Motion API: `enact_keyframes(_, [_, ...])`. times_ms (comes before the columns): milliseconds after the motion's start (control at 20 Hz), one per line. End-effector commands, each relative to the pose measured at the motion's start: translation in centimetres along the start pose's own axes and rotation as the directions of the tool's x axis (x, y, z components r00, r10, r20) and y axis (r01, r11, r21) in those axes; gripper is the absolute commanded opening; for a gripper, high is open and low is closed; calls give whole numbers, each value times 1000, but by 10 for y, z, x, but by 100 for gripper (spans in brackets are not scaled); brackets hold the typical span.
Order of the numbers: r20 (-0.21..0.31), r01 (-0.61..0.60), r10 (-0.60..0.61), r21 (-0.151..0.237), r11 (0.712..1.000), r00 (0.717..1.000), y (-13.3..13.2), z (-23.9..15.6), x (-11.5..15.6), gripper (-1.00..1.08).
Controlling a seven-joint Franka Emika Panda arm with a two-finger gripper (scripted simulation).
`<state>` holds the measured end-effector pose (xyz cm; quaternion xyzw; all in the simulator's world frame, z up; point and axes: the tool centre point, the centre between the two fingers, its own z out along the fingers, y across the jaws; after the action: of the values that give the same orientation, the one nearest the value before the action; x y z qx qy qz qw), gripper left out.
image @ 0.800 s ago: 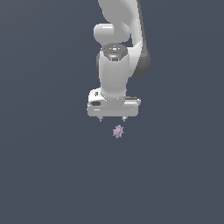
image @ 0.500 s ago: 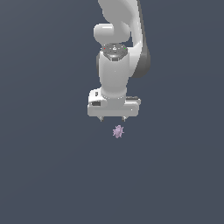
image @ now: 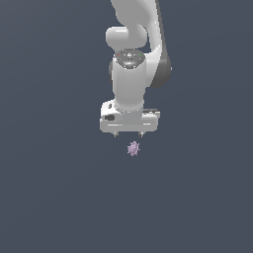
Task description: Pick up the object and move it to a goal position.
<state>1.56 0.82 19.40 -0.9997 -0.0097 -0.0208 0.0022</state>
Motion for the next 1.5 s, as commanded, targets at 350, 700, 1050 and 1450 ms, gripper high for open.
enact_keyframes(350, [13, -82, 82, 0, 997, 997, -9, 32, -7, 100])
enact_keyframes(700, [29, -195, 195, -7, 981, 980, -20, 74, -19, 100])
enact_keyframes(1050, [37, -264, 264, -14, 964, 964, -27, 99, -29, 100])
enact_keyframes(1450, [39, -274, 274, -15, 962, 961, -28, 105, -31, 100])
